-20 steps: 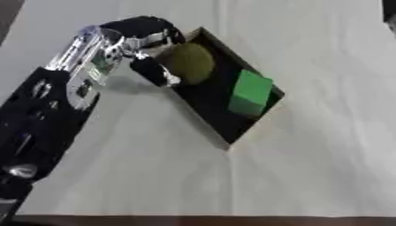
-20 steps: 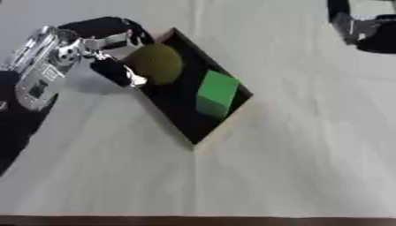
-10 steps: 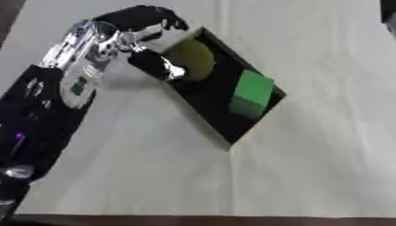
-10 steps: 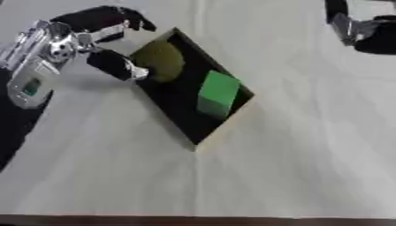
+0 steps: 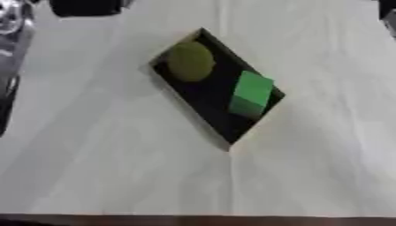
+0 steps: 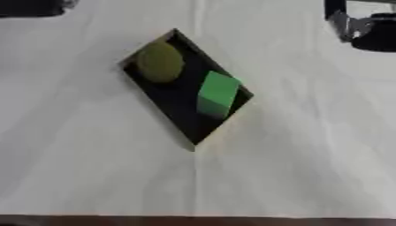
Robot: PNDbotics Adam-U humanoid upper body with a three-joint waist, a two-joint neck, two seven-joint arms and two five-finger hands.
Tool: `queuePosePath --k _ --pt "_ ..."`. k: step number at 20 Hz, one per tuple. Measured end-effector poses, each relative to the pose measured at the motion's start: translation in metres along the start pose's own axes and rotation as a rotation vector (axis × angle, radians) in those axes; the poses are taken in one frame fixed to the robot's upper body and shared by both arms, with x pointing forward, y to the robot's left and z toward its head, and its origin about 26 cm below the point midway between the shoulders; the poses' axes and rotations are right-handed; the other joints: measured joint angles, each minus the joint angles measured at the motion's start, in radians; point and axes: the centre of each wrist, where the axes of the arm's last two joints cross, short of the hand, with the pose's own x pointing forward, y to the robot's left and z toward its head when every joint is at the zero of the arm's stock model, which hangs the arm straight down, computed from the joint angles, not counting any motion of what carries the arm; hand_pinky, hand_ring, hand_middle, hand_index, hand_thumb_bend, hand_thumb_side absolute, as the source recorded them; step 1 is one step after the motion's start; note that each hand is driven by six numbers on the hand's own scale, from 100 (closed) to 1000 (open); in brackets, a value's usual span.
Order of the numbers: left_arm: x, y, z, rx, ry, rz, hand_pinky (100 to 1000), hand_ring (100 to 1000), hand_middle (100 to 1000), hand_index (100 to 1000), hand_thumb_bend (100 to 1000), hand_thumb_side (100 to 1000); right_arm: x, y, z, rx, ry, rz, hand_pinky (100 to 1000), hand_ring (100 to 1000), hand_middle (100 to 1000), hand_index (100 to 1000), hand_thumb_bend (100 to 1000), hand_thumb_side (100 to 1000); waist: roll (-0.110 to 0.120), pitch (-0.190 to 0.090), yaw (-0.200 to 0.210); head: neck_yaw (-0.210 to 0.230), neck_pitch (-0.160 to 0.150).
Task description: Pick up objects on the table and place them in the box.
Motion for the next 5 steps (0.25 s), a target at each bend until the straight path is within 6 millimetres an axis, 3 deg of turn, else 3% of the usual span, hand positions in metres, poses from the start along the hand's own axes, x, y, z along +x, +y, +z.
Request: queuePosePath --k 3,4,5 --pt "-0.013 0.009 0.020 0.196 0.006 0.067 850 811 780 857 266 466 -0.002 0.001 0.003 -0.021 0.009 -0.001 828 766 727 821 100 479 -0.005 0.000 0.003 0.000 -0.001" --pt "-0.018 0.009 0.026 0.263 0.010 0.091 850 811 781 859 105 569 -0.003 0.001 0.004 -0.031 0.012 -0.002 828 764 726 820 100 497 -0.008 0.000 0.003 0.001 -0.001" --pt "-0.024 0.008 0.033 0.327 0.014 0.111 850 811 781 859 273 472 -0.003 0.001 0.005 -0.040 0.014 -0.004 827 762 726 820 100 477 -0.012 0.000 0.003 0.003 -0.003"
